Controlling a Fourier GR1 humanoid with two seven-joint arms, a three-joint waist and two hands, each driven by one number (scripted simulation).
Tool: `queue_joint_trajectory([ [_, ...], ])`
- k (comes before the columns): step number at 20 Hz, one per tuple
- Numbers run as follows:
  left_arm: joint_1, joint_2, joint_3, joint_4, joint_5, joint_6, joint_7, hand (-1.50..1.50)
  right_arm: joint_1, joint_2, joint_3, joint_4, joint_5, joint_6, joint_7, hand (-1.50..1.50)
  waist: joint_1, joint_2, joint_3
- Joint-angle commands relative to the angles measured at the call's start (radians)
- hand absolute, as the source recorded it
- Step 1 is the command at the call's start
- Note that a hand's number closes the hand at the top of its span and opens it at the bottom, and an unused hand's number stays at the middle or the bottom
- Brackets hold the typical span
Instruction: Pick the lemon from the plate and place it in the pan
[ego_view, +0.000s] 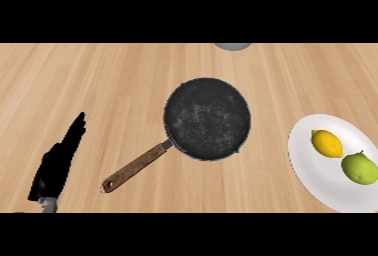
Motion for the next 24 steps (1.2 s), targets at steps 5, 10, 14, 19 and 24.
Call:
queue_joint_trajectory([
  [5, -0.001, 0.001, 0.004, -0.033, 0.001, -0.029, 0.036, 0.0, -0.069, -0.149, 0.12, 0.064, 0.176, 0.207, -0.102, -1.5, 0.008, -0.001, -0.001],
  [10, 0.041, -0.035, -0.025, -0.028, -0.048, 0.001, -0.011, 0.0, -0.186, -0.152, 0.192, -0.019, 0.158, 0.373, 0.025, -1.5, 0.006, -0.004, -0.002],
  [14, 0.024, -0.004, 0.034, -0.061, -0.01, -0.042, 0.046, 0.0, -0.252, -0.137, 0.209, -0.016, 0.206, 0.427, 0.082, -1.5, 0.002, -0.005, -0.002],
  [19, 0.01, -0.094, -0.04, -0.023, -0.115, 0.032, 0.02, 0.0, -0.338, -0.022, 0.27, -0.004, 0.253, 0.438, 0.239, -1.5, -0.002, -0.004, -0.002],
  [24, 0.049, -0.037, 0.038, -0.037, -0.032, -0.071, -0.013, 0.0, -0.403, 0.003, 0.31, 0.025, 0.319, 0.527, 0.284, -1.5, 0.006, -0.003, -0.002],
])
